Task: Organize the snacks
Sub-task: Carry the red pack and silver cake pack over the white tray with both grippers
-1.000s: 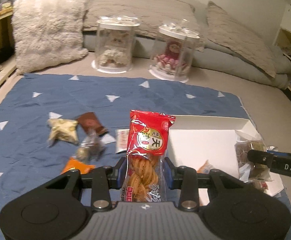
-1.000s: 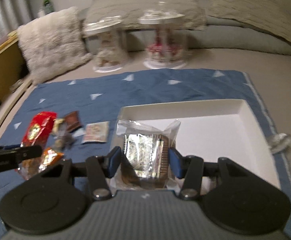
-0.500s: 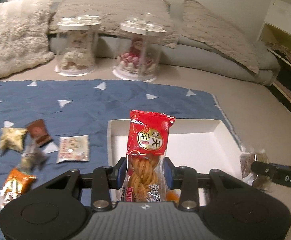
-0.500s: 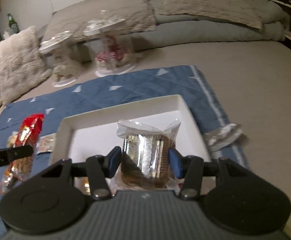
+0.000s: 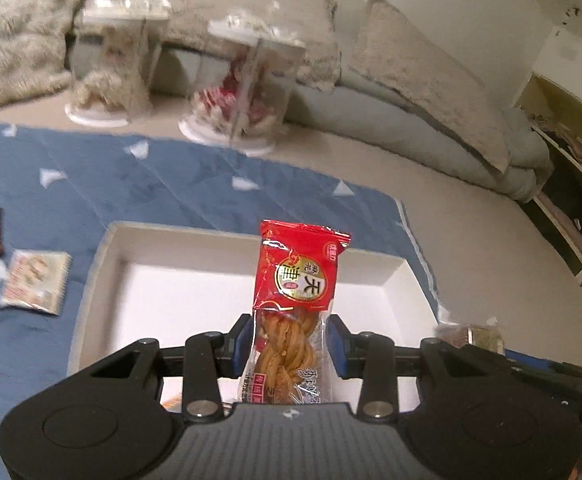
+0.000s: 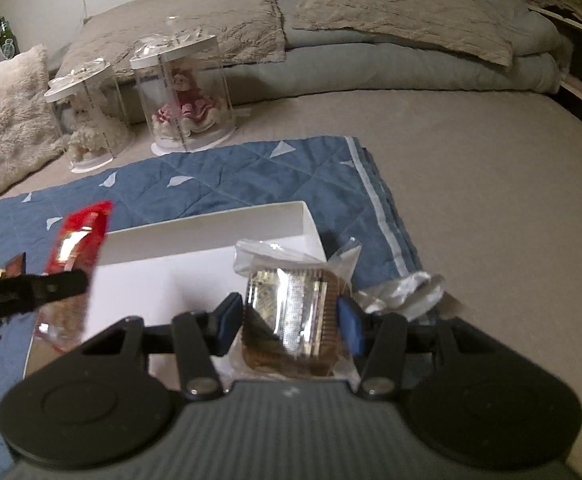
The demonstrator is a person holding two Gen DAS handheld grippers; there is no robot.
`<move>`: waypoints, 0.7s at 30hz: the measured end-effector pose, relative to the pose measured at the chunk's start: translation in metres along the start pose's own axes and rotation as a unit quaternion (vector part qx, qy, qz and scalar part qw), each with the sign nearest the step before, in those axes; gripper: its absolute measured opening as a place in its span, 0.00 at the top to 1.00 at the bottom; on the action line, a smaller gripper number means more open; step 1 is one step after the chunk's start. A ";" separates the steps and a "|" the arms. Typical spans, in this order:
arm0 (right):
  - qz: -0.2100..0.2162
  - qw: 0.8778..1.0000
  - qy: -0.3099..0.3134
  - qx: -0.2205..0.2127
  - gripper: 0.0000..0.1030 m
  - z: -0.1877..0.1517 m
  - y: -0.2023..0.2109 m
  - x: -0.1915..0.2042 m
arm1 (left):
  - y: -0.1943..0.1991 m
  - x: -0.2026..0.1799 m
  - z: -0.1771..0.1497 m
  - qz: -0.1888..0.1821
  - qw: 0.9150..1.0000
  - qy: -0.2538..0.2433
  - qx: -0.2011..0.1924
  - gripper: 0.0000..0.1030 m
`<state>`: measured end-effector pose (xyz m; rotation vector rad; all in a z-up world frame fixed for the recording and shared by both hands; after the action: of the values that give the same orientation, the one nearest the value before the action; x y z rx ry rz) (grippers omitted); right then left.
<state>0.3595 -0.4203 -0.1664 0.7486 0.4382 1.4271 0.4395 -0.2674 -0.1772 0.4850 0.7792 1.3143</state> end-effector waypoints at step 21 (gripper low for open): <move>0.010 0.997 0.044 0.059 0.43 -0.011 -0.099 0.019 | -0.039 0.011 -0.059 0.010 0.994 0.016 0.110 0.59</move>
<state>0.4260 -0.3974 -0.2393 0.7874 0.5885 1.4670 0.4228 -0.2712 -0.2469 0.6480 0.9539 1.2632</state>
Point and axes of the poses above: each gripper's, at about its wrist camera, not at the fingertips, and y roughly against the way its jaws point, x to its left, z to its top, the point moved 8 cm from there along -y, roughly the way its jaws point, and after that the axes turned 7 degrees about z, right-handed, at the moved point
